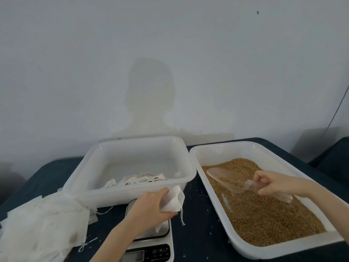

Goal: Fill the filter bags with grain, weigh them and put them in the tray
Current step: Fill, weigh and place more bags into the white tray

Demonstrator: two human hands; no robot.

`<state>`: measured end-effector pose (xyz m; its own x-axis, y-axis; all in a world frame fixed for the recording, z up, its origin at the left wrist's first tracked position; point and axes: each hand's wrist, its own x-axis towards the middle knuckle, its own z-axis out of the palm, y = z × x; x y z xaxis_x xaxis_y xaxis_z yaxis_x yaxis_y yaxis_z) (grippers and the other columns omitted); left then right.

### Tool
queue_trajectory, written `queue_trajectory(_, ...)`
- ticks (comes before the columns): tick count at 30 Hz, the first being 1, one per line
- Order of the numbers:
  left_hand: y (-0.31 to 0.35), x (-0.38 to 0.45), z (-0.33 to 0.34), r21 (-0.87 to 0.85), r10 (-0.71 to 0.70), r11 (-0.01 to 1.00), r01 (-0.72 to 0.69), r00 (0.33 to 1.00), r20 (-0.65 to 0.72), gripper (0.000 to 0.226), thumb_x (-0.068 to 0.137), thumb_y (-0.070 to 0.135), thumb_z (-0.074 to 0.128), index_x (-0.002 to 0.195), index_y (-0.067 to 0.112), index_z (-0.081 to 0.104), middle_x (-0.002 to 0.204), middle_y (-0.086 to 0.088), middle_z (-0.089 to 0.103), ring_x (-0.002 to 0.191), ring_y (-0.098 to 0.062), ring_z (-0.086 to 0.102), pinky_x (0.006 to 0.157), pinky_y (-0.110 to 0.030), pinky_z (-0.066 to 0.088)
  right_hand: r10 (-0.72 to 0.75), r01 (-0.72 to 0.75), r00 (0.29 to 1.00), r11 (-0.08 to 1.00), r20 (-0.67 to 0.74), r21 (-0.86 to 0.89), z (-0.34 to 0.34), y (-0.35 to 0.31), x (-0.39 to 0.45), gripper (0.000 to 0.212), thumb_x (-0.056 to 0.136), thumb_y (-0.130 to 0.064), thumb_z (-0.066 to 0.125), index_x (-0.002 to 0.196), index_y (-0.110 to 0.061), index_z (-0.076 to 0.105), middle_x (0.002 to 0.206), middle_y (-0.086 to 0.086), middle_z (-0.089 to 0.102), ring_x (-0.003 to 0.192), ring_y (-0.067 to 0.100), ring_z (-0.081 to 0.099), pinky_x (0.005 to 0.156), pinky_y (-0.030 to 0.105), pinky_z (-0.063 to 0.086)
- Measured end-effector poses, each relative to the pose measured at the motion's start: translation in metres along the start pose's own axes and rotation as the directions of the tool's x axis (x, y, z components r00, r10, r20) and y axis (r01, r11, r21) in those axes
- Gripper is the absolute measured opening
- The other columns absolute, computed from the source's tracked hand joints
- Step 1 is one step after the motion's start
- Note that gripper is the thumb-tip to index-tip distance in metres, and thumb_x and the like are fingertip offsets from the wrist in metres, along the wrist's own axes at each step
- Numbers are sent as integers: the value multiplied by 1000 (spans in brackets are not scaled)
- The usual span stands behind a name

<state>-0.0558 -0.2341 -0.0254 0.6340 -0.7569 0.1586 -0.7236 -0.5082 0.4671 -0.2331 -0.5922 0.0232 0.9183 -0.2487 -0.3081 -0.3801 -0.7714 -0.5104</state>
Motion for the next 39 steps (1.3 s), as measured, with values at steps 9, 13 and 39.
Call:
queue_trajectory(9, -12, -8, -7, -76, -41, 996, 41, 999, -8, 36, 74, 56, 66, 96, 41, 42, 76, 14, 55, 69, -6, 49, 64, -25, 42, -246, 246, 969, 965, -9, 91, 8, -70, 3, 14, 87, -23, 69, 100, -23, 63, 97, -2, 73, 90, 14, 69, 90, 35, 54)
queue_trajectory(13, -18, -15, -15, -18, -54, 998, 53, 997, -51, 47, 71, 64, 62, 109, 42, 43, 83, 17, 58, 73, -3, 53, 64, -19, 42, -289, 287, 956, 957, 50, 45, 17, -96, 7, 15, 84, -32, 70, 91, -43, 64, 91, -14, 71, 82, 6, 68, 75, 22, 52)
queue_trajectory(39, -24, -26, -28, 115, -23, 993, 11, 994, 105, 71, 67, 77, 53, 126, 40, 37, 109, 24, 43, 100, -2, 37, 90, -23, 28, -276, 288, 954, 953, 114, -99, 47, -154, 12, 18, 79, -30, 70, 95, -36, 66, 98, -17, 71, 92, -2, 65, 92, 32, 52)
